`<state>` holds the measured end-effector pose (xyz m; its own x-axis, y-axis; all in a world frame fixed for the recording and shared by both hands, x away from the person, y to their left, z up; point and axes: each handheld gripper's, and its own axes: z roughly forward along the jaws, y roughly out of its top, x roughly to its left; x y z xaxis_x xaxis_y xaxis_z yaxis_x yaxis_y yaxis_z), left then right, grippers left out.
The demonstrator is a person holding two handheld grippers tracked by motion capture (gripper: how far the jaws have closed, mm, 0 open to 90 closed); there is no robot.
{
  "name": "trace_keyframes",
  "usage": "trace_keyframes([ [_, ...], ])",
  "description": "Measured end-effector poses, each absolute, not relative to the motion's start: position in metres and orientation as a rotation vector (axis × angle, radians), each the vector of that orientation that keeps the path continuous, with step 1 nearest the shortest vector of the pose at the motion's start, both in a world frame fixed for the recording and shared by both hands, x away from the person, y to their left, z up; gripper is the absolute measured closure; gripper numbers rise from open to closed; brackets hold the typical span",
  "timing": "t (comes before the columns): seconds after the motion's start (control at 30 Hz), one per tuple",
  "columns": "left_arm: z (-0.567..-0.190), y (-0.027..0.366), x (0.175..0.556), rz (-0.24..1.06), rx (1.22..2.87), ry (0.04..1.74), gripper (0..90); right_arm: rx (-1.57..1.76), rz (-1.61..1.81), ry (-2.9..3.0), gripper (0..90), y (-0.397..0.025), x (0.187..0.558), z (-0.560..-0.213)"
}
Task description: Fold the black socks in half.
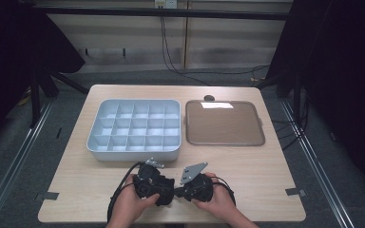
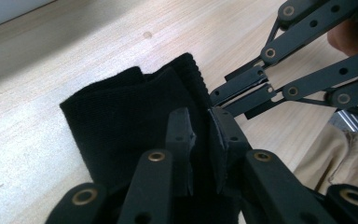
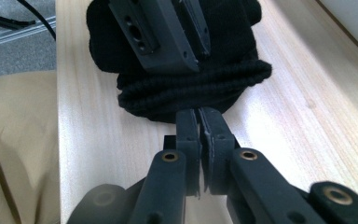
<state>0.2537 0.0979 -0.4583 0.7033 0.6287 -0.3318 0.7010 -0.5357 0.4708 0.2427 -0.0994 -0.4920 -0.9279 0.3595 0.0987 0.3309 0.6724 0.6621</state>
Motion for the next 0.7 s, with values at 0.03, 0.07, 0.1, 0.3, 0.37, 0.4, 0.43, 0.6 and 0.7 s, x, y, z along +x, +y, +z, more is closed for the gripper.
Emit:
trace_keyframes([
  [0.03,-0.457,0.098,0.254,-0.164,2.327,1.012,77.5,0.582,1.107,2.837,86.5,-0.099,0.243,-0.492],
  [0.07,-0.457,0.098,0.254,-0.168,2.326,1.009,77.1,0.577,1.107,2.836,86.5,-0.099,0.243,-0.492],
  [0.1,-0.456,0.099,0.254,-0.173,2.326,1.008,76.6,0.576,1.106,2.836,86.5,-0.099,0.243,-0.492],
  [0.3,-0.454,0.1,0.254,-0.174,2.314,1.016,73.0,0.584,1.11,2.838,86.4,-0.099,0.243,-0.492],
  [0.37,-0.454,0.1,0.254,-0.167,2.311,1.01,71.7,0.584,1.109,2.839,86.3,-0.098,0.242,-0.492],
  [0.4,-0.453,0.1,0.254,-0.163,2.309,1.011,71.2,0.583,1.109,2.839,86.3,-0.098,0.242,-0.492],
  [0.43,-0.452,0.1,0.254,-0.16,2.306,1.011,70.9,0.57,1.113,2.836,86.3,-0.098,0.243,-0.491],
  [0.6,-0.448,0.104,0.256,-0.151,2.291,1.012,68.6,0.577,1.112,2.835,86.3,-0.098,0.243,-0.491],
  [0.7,-0.447,0.106,0.257,-0.146,2.284,1.016,67.3,0.577,1.112,2.834,86.3,-0.098,0.243,-0.491],
])
